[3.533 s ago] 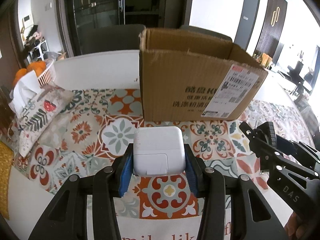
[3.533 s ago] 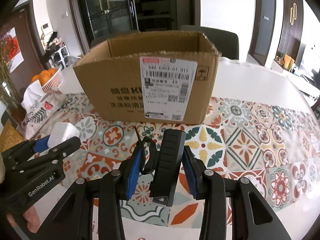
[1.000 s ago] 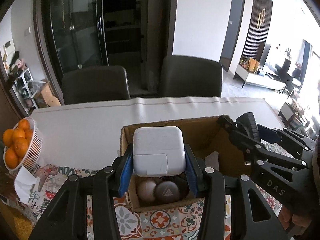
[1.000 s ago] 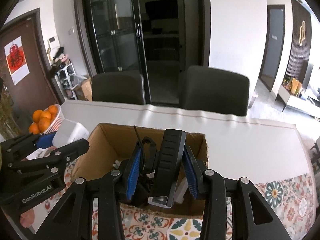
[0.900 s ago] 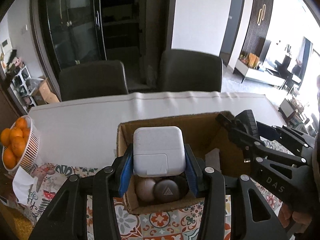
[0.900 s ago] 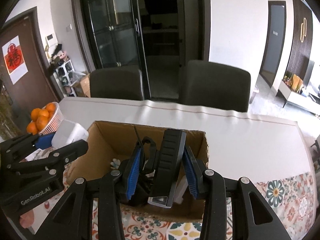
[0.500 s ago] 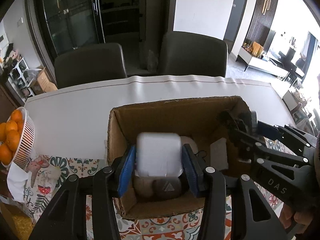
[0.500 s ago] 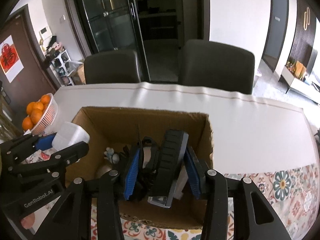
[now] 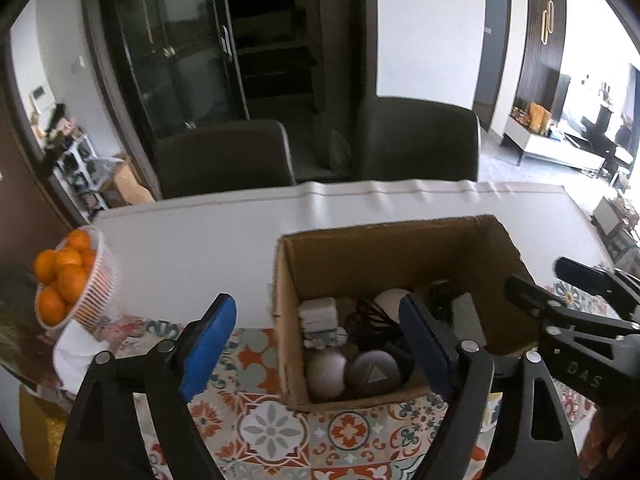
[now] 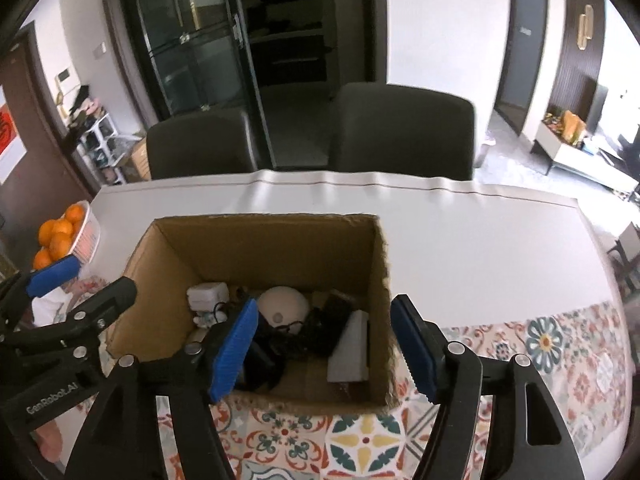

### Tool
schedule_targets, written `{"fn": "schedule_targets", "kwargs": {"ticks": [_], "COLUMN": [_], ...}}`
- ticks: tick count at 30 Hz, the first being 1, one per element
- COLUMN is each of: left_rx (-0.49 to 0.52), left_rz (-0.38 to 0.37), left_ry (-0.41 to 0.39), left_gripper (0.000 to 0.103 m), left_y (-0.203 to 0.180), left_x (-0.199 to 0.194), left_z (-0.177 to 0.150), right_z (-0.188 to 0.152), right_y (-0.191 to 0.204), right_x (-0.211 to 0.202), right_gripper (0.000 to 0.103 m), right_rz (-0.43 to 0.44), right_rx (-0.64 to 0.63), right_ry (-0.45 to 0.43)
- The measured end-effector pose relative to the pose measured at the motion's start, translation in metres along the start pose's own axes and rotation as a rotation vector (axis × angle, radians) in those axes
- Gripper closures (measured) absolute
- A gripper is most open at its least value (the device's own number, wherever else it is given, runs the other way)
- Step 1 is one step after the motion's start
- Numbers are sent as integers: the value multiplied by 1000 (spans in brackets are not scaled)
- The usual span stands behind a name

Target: Organize rigid objects

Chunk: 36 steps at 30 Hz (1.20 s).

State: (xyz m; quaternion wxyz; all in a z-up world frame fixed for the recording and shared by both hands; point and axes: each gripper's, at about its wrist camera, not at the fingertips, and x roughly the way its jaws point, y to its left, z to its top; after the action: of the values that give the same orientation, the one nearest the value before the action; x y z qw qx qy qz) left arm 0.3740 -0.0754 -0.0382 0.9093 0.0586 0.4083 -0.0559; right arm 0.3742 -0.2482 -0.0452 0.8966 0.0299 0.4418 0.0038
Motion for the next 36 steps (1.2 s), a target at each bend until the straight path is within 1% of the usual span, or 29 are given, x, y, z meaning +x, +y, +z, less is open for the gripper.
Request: {"fn": "schedule_targets", "kwargs": {"ticks": [1,3,4,6,10,13,18,22,28,33,36], "left_rx": [0,2,5,15,20,8,8,-6,-13,-26,-25], "left_rz": [15,30,37,42,62,84,87,97,88,88,88], "left_ry": [-16,-35,-52,-73,-123,-161,-219,-266,-310,-342,-346], "left_gripper": [15,9,8,6,1,0,0,0,0,0,0], "left_y": [0,1,1,0,0,3,4,6,5,5,4], "left_x": [-8,-17,-25,-35,-63,-84,-121,-149,-184,-207,-214], "left_z": [-2,-5,-8,-11,-21,-28,-39,-50,-63,-72,-78], "right_z": [-1,-6,-8,-14,-24,-32,-45,-55,-71,-83,-90], "right_y": [0,0,-1,-1,3,6,13,17,19,23,25], "right_x": [-5,-18,-24,-38,-65,-86,-126,-153,-190,-214,-226], "right_gripper": [33,30,27,24,20,16,10,8,7,6,6], "right_rz": [-7,-29,-39,-57,-86,-118,-137,-151,-148,-140,-145], "right_rx": [5,19,26,32,26,16,9,5,10,0,1], "right_ry": [-7,-22,-33,-54,-101,-141,-212,-255,-301,-338,-357]}}
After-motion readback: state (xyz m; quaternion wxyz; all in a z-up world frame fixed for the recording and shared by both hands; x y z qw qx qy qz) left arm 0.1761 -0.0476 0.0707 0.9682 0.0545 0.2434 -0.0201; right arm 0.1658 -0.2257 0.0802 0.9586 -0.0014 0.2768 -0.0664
